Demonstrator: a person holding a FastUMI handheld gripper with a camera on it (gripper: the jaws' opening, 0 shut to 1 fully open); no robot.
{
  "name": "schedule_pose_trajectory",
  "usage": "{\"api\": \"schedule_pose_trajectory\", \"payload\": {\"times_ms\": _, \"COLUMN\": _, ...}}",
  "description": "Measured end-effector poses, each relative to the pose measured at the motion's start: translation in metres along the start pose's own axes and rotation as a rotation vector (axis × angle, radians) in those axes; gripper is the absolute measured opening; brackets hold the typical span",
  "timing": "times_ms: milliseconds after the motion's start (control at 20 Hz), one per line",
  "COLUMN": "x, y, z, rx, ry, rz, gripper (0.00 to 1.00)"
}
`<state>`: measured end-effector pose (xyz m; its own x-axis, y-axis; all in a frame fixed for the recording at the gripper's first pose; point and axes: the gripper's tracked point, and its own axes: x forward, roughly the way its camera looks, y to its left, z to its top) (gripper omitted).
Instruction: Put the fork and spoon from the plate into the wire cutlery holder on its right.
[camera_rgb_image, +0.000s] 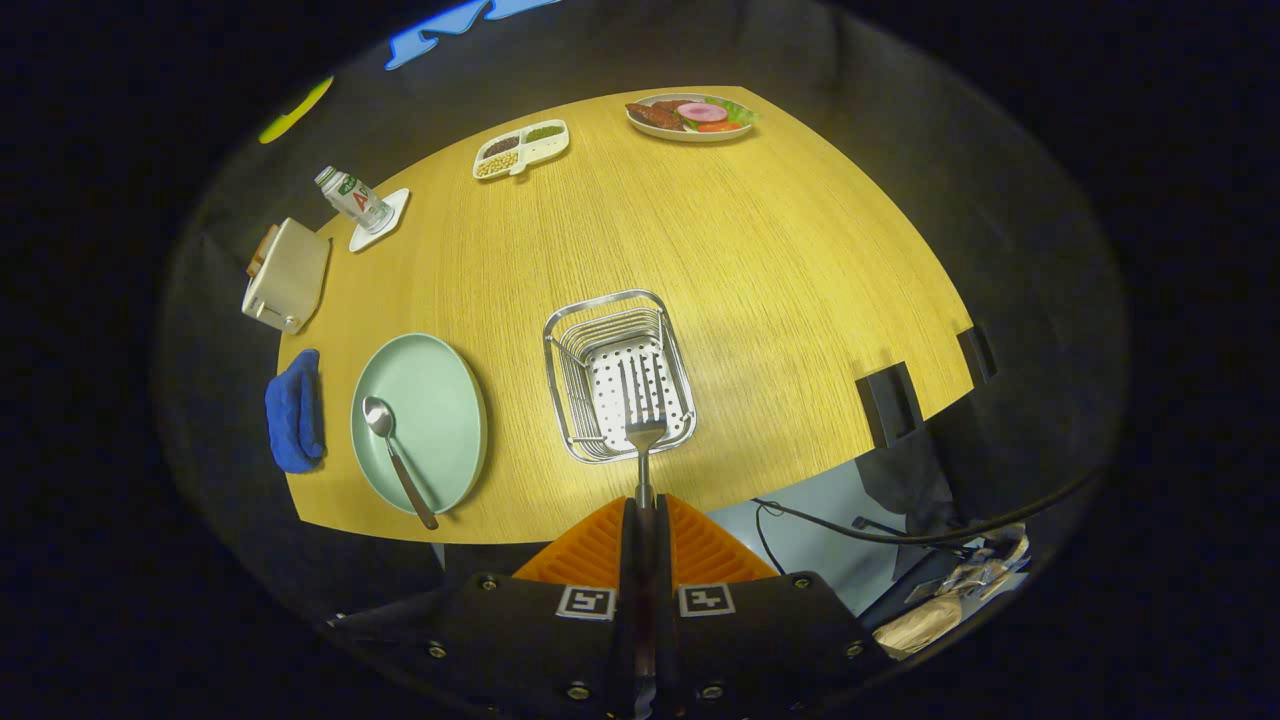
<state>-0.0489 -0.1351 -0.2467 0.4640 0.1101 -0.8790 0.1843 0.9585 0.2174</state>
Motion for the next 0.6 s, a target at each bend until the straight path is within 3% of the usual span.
{"api": "schedule_pose_trajectory", "payload": {"times_ms": 450, "x": -0.009, "y": -0.001, "z": 0.021, "rx": -0.008, "ry": -0.069, "rz": -0.008, "gripper": 0.12}}
{"api": "schedule_pose_trajectory", "payload": {"times_ms": 600, "x": -0.015, "y": -0.009, "z": 0.031, "rx": 0.002, "ry": -0.122, "rz": -0.045, "gripper": 0.19}}
